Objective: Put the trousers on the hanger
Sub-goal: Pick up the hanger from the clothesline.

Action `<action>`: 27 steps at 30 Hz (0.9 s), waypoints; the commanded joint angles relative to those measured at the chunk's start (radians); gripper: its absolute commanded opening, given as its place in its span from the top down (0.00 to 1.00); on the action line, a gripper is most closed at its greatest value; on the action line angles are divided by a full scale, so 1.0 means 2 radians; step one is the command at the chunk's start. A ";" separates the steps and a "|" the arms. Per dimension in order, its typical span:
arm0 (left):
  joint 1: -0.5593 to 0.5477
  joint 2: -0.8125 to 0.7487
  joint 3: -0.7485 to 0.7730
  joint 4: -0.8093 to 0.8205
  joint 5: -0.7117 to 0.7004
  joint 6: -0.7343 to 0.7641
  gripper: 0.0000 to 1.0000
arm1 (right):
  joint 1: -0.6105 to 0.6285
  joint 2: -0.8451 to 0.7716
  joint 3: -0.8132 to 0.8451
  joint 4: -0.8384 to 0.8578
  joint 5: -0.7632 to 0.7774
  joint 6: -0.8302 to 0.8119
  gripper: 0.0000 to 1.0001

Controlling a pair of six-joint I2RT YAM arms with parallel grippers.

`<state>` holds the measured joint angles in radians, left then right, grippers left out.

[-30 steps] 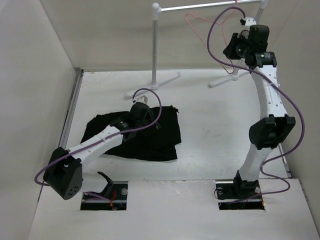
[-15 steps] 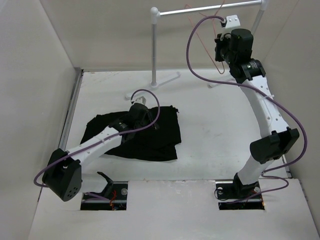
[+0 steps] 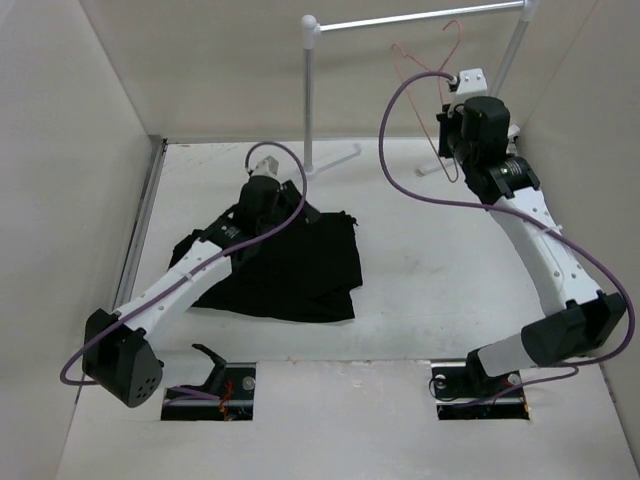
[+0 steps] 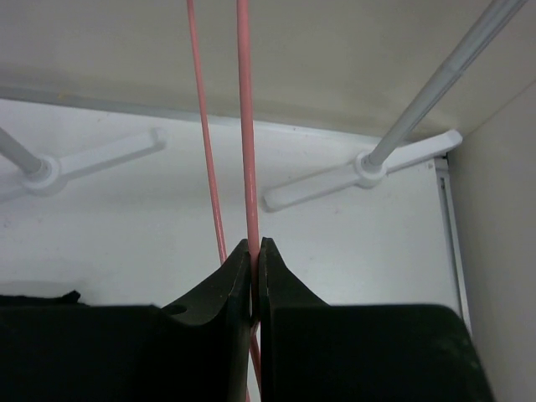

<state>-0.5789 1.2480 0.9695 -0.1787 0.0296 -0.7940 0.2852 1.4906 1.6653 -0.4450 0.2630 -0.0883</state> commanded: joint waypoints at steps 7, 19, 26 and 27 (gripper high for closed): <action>-0.008 0.070 0.210 0.066 0.021 -0.028 0.52 | 0.064 -0.157 -0.180 0.060 0.020 0.086 0.99; -0.114 0.199 0.337 0.061 -0.051 0.173 0.44 | 0.120 -0.281 -0.350 -0.008 -0.035 0.277 1.00; -0.165 0.235 0.364 0.049 -0.023 0.201 0.46 | 0.124 -0.290 -0.363 -0.024 -0.037 0.275 1.00; -0.170 0.242 0.372 0.048 -0.026 0.207 0.46 | 0.126 -0.287 -0.361 -0.027 -0.038 0.275 0.99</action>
<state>-0.8944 1.7313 1.6405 -0.1047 -0.0284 -0.4526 0.5201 0.9222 0.9340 -0.5102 0.1986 0.4385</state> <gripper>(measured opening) 0.545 0.099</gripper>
